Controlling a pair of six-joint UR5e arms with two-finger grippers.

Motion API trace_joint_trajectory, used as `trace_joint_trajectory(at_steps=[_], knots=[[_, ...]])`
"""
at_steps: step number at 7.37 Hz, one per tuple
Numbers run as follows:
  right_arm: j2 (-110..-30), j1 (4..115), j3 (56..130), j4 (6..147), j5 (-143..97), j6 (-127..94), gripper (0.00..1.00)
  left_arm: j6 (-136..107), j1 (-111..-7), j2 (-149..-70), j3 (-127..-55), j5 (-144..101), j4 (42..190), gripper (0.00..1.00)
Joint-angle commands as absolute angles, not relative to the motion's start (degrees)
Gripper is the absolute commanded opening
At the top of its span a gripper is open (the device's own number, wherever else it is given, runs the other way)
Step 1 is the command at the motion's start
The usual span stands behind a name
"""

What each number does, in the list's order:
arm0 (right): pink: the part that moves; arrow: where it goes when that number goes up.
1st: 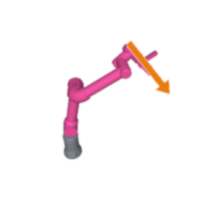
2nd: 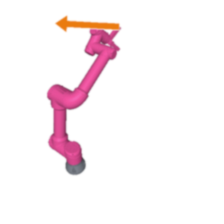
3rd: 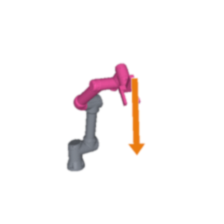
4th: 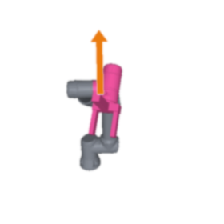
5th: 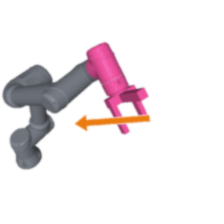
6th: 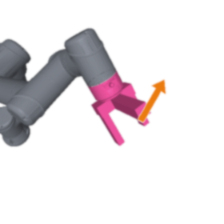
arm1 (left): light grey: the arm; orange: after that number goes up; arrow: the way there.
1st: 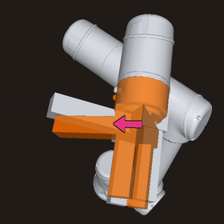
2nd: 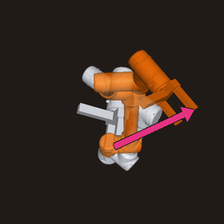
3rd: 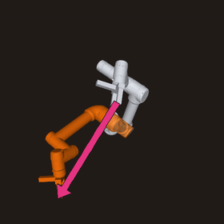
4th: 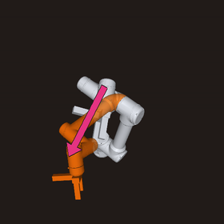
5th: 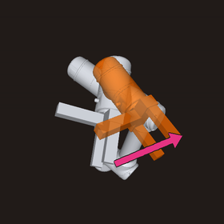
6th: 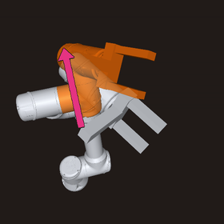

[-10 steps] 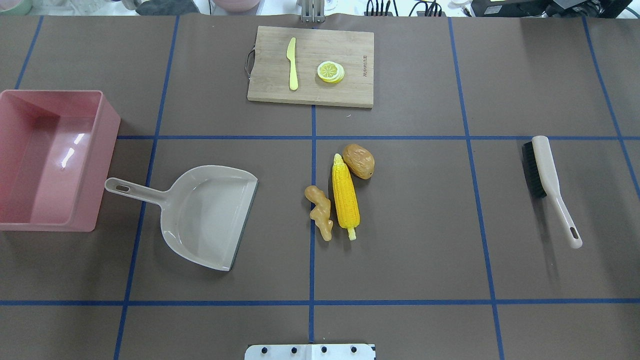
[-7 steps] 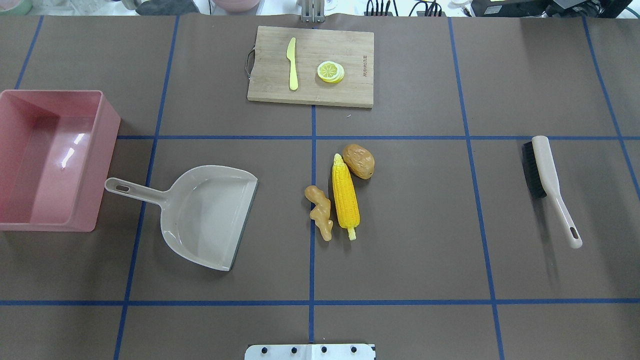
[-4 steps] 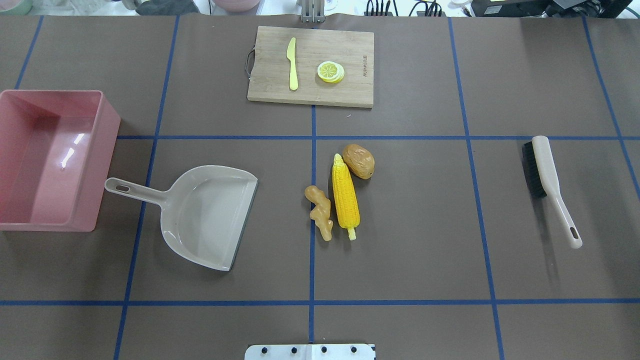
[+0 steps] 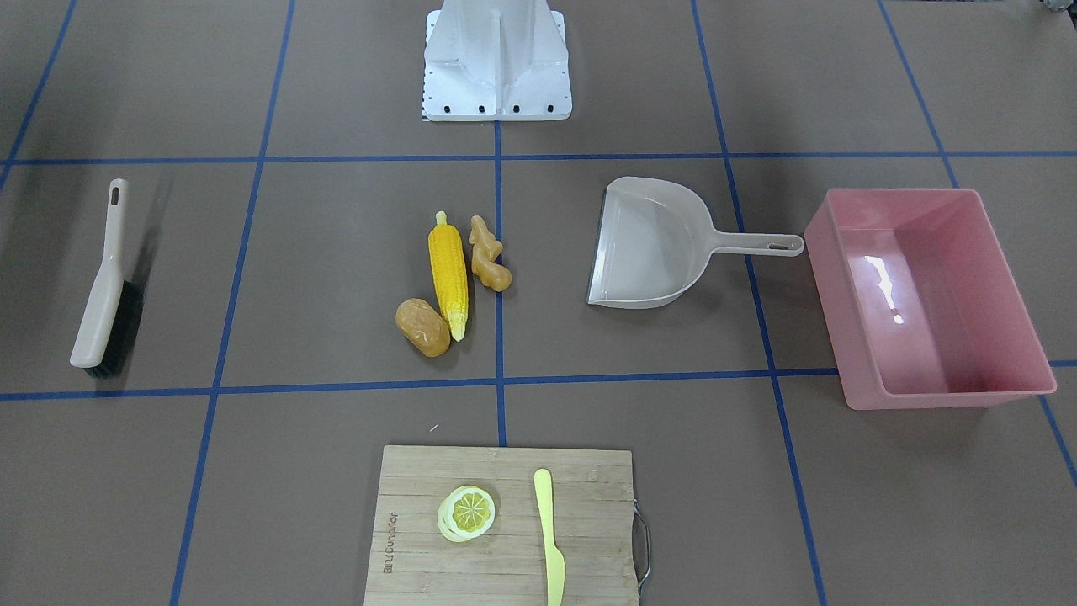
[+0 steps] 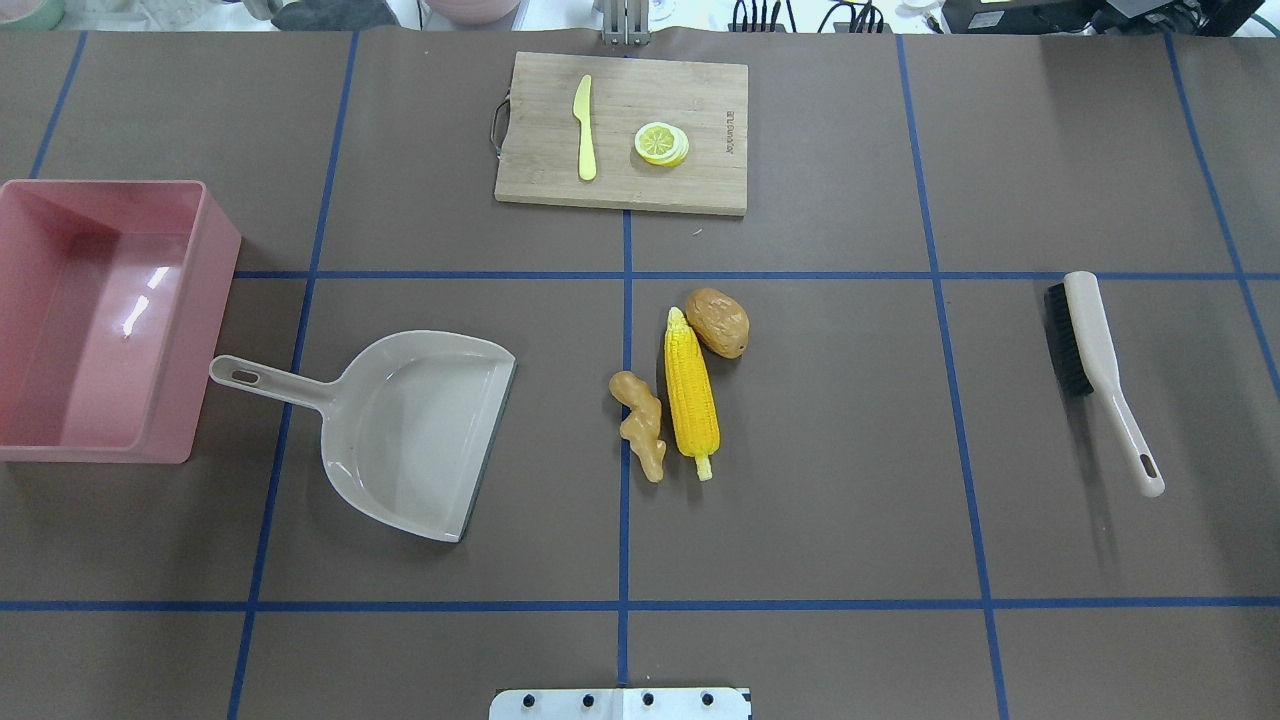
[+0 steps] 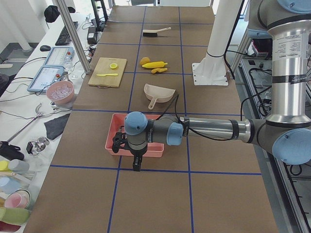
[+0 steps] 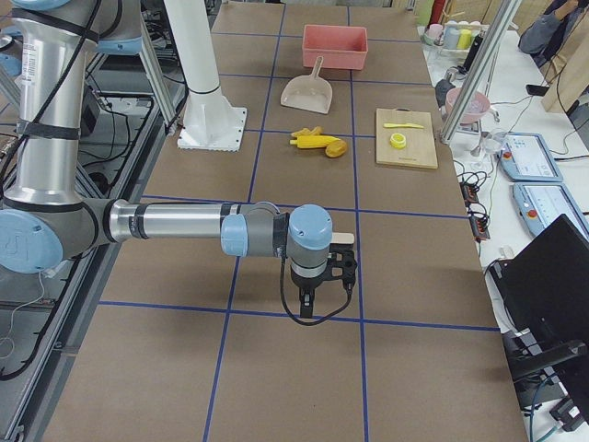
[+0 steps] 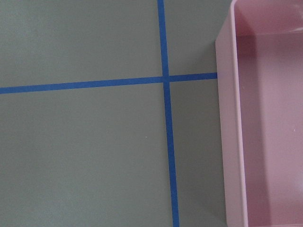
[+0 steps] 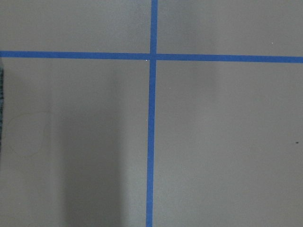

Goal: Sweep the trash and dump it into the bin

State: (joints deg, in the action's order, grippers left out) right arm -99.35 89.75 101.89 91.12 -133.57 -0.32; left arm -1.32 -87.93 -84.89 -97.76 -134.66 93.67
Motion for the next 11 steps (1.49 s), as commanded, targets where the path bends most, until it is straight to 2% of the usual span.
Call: trace_joint_trajectory(at_steps=[1,4,6,7,9,11], knots=[[-99.1,89.1,101.0,91.3,-134.0,-0.2,1.00,-1.4,-88.0,-84.8,-100.6,-134.5,93.2,0.99],[-98.2,84.1,101.7,91.0,-138.3,-2.6,1.00,-1.3,-87.9,-85.3,-103.4,-134.6,92.8,0.99],[-97.5,76.0,105.2,89.0,-137.7,-15.1,1.00,-1.1,-87.9,-85.5,-109.7,-135.0,85.4,0.99],[-97.5,70.9,105.5,83.2,-137.1,-24.2,1.00,-1.1,-87.5,-86.1,-111.0,-135.0,84.6,0.99],[-98.4,62.6,105.5,71.4,-132.1,-40.4,1.00,-1.1,-85.1,-94.4,-111.3,-135.0,78.3,0.99],[-98.7,57.5,106.8,70.1,-131.3,-48.0,1.00,-1.1,-79.8,-98.2,-112.8,-134.5,78.1,0.99]])
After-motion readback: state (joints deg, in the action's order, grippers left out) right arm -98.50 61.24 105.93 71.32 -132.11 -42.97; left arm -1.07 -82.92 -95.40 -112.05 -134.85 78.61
